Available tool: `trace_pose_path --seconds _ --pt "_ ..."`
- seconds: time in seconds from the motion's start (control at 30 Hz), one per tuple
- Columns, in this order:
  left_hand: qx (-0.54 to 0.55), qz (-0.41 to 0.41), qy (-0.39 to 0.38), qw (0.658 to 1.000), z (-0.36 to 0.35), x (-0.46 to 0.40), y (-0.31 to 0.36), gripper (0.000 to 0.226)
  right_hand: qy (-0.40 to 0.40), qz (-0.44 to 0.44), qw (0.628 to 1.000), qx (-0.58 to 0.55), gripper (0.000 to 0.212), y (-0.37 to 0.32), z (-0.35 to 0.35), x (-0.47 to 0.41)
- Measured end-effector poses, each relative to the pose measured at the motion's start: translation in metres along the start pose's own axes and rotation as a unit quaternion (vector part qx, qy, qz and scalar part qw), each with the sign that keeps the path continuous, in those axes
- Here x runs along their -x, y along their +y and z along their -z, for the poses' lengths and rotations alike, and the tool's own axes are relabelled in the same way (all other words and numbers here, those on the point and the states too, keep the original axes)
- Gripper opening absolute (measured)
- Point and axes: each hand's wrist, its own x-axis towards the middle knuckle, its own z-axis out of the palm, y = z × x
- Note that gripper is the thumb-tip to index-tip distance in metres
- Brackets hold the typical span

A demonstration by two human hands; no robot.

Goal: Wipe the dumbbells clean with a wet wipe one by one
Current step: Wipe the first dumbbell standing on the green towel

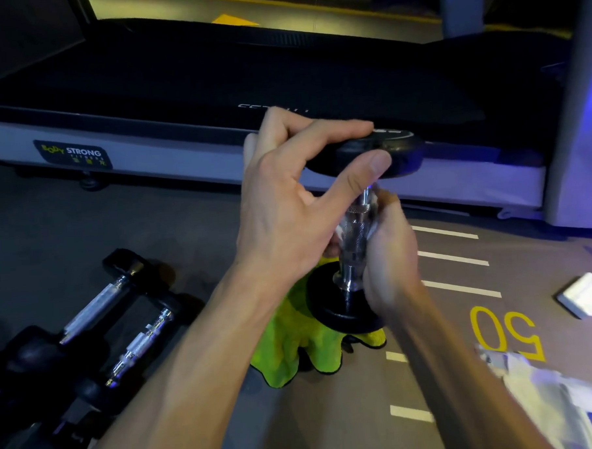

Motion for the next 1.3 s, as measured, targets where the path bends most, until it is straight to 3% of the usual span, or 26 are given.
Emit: trace_pose_path --seconds 0.13,0.23,0.33,0.4,0.47,0.53,0.57,0.67,0.73,0.8,0.83,0.93,1.03,1.13,1.2,1.3 --pt "-0.013 -0.010 0.006 1.000 -0.002 0.001 0.000 0.033 0.117 0.220 0.960 0.129 0.027 0.023 -0.018 0.016" --pt "-0.026 -0.009 0.017 0.999 -0.002 0.002 0.001 0.033 0.119 0.287 0.935 0.173 0.010 0.029 -0.029 0.017" --pt "-0.025 0.000 0.015 1.000 0.000 0.001 -0.001 0.030 0.123 0.236 0.942 0.204 0.024 0.016 -0.019 0.008" --pt "-0.012 0.002 0.012 1.000 0.002 0.000 -0.002 0.030 0.062 0.137 0.985 0.084 0.044 -0.001 -0.011 -0.001" --pt "0.012 0.007 0.000 1.000 0.003 0.001 0.000 0.028 -0.046 0.020 0.997 -0.054 0.058 -0.013 -0.006 -0.007" --pt "0.048 0.014 -0.013 0.999 0.001 0.002 0.003 0.027 -0.100 -0.027 0.992 -0.073 0.063 -0.018 -0.002 -0.007" --pt "0.051 0.012 -0.011 0.999 0.001 0.002 0.003 0.027 -0.089 -0.020 0.994 -0.067 0.063 -0.016 -0.001 -0.008" --pt "0.010 0.001 0.009 1.000 -0.001 -0.001 -0.002 0.029 0.034 0.132 0.988 0.068 0.047 0.000 -0.005 0.002" --pt "-0.010 0.004 0.015 1.000 -0.001 -0.003 -0.004 0.028 0.093 0.252 0.935 0.231 0.019 0.021 -0.016 0.012" --pt "-0.021 0.002 0.015 1.000 -0.001 -0.002 -0.003 0.029 0.144 0.321 0.878 0.324 0.035 0.037 -0.020 0.016" --pt "-0.025 -0.002 0.014 1.000 -0.001 -0.001 -0.002 0.029 0.149 0.326 0.875 0.325 0.038 0.038 -0.020 0.015" --pt "-0.027 -0.009 0.010 1.000 0.000 0.001 0.000 0.029 0.130 0.274 0.917 0.259 0.016 0.015 -0.017 0.013" --pt "-0.024 0.007 0.012 1.000 0.001 -0.001 -0.001 0.027 0.063 0.180 0.976 0.104 0.035 -0.008 -0.013 0.008" --pt "-0.003 0.007 0.003 1.000 0.002 0.000 -0.003 0.027 -0.025 0.081 0.995 -0.056 0.065 -0.018 -0.011 0.006" --pt "0.009 0.007 -0.003 1.000 0.003 0.000 -0.004 0.026 -0.013 0.101 0.992 -0.078 0.057 -0.015 -0.011 0.004" --pt "0.004 0.018 0.001 1.000 0.004 -0.005 -0.008 0.025 0.070 0.231 0.970 -0.002 0.026 -0.002 -0.022 0.007"
